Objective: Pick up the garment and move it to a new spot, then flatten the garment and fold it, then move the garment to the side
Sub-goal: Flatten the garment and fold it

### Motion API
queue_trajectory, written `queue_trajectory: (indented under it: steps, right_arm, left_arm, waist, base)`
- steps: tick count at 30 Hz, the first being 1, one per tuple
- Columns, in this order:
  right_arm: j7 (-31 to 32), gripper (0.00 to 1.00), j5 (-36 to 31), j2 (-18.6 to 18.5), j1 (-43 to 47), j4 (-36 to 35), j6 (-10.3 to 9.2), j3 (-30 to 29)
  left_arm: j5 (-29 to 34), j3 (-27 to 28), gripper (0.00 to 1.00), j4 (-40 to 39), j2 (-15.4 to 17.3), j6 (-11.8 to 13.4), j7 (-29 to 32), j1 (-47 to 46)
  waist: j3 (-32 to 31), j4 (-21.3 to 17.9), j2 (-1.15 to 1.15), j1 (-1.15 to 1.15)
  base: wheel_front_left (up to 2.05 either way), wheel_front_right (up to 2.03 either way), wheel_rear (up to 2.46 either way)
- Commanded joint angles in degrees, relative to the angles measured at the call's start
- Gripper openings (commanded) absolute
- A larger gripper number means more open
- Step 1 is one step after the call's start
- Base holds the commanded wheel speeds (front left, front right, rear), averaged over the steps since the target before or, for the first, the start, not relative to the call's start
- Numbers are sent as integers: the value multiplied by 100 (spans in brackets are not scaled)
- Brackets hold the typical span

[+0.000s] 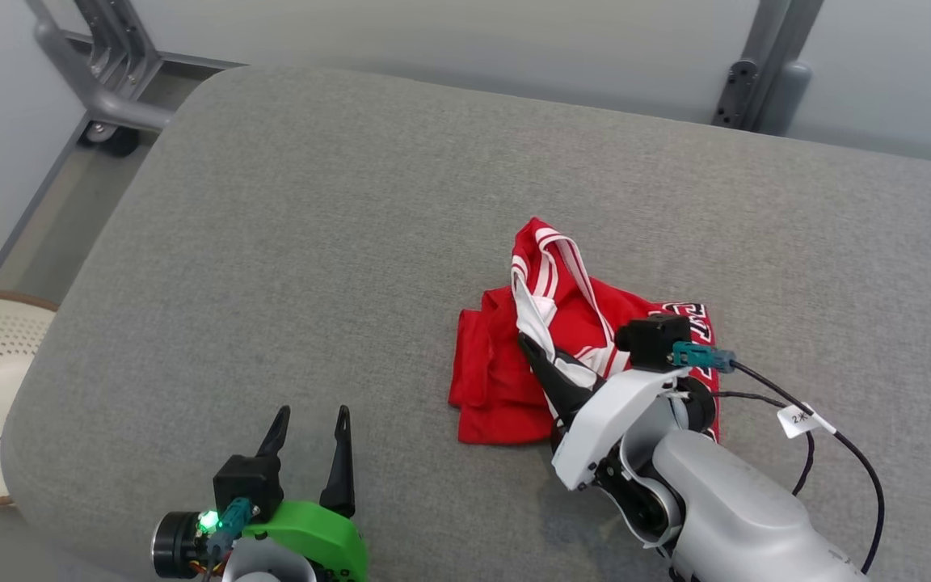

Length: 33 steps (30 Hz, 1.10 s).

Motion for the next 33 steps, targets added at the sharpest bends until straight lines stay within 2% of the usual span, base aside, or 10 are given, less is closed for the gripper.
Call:
queue_trajectory:
  steps: [1, 2, 3, 4, 15, 22, 33]
  right_arm:
    - [-72, 0, -81, 4, -106, 80, 1, 46]
    - [-105, 0, -89, 27, -137, 137, 1, 78]
    - [-126, 65, -85, 45, -159, 174, 1, 89]
    - [-166, 100, -91, 59, -202, 218, 1, 102]
    - [-462, 100, -251, -49, -332, 585, 1, -368]
    - [-493, 100, -601, -170, -143, 596, 1, -1133]
    - [-493, 100, -1430, -90, 439, 348, 1, -2354]
  left_arm:
    - [-51, -15, 100, -15, 15, 44, 2, -16]
    - [-64, -26, 100, -24, 15, 55, 3, -15]
    - [-73, -26, 100, -32, 15, 71, 2, -14]
    - [-80, -18, 100, -39, 15, 88, 2, -17]
    - [16, 98, 100, -91, 15, 128, 2, -165]
    - [84, 249, 100, -139, 15, 127, 2, -228]
    - [217, 536, 100, -171, 17, 139, 3, -181]
  waist:
    - [41, 213, 0, 0]
    - [49, 221, 0, 0]
    - [59, 218, 0, 0]
    - [71, 199, 0, 0]
    - [84, -439, 0, 0]
    - [110, -971, 0, 0]
    - [103, -1567, 0, 0]
  base:
    - [0, 0, 0]
    - [0, 0, 0]
    - [0, 0, 0]
    - [0, 0, 0]
    - [0, 0, 0]
    - [0, 0, 0]
    - [0, 0, 0]
